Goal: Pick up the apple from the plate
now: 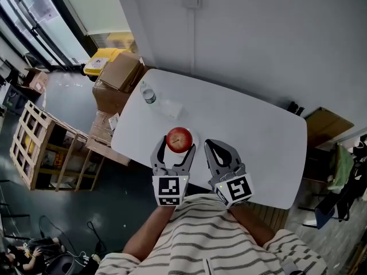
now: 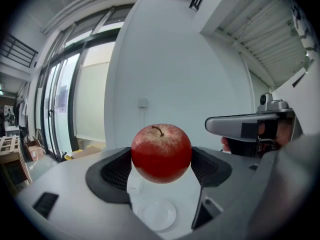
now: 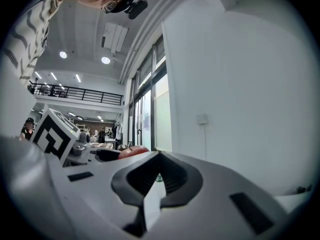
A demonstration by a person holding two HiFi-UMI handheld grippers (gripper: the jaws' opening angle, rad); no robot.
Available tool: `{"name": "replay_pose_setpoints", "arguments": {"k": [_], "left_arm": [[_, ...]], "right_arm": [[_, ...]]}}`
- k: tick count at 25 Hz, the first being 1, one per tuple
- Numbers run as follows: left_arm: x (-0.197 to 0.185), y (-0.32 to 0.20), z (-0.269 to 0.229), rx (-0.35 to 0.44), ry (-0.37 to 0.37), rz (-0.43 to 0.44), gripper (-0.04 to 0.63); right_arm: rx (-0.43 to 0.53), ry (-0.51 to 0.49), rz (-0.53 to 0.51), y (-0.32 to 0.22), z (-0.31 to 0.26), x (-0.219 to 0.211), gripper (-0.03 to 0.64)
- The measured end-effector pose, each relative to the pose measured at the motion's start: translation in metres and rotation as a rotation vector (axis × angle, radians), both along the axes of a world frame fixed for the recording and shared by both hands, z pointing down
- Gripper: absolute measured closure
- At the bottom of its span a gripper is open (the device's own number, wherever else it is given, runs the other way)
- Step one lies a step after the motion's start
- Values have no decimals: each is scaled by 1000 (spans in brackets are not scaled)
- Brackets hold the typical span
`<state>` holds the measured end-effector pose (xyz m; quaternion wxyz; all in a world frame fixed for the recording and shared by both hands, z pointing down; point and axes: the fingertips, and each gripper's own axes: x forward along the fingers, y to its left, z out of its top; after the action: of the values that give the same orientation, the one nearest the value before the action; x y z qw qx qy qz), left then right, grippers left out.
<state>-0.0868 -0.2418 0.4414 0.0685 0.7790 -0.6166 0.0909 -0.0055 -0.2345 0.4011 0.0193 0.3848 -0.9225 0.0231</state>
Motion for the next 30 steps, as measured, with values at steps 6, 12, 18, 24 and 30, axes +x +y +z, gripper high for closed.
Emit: {"name": "replay_pose_setpoints", "arguments": {"k": [6, 12, 18, 24, 30], "left_arm": [[6, 4, -12, 28, -6, 6, 213], [11, 6, -26, 63, -15, 12, 213], [10, 7, -32, 74, -9, 4, 213], [12, 8, -38, 88, -8, -3, 213], [12, 8, -39, 97, -13, -6, 213]], "right_arm": [[4, 4, -4, -1, -1, -1, 604], [4, 4, 2, -1, -1, 3, 604], [2, 1, 9, -1, 1, 6, 604], [4, 13, 2, -1, -1, 7, 604], [3, 10, -1, -2, 1, 8, 604]]}}
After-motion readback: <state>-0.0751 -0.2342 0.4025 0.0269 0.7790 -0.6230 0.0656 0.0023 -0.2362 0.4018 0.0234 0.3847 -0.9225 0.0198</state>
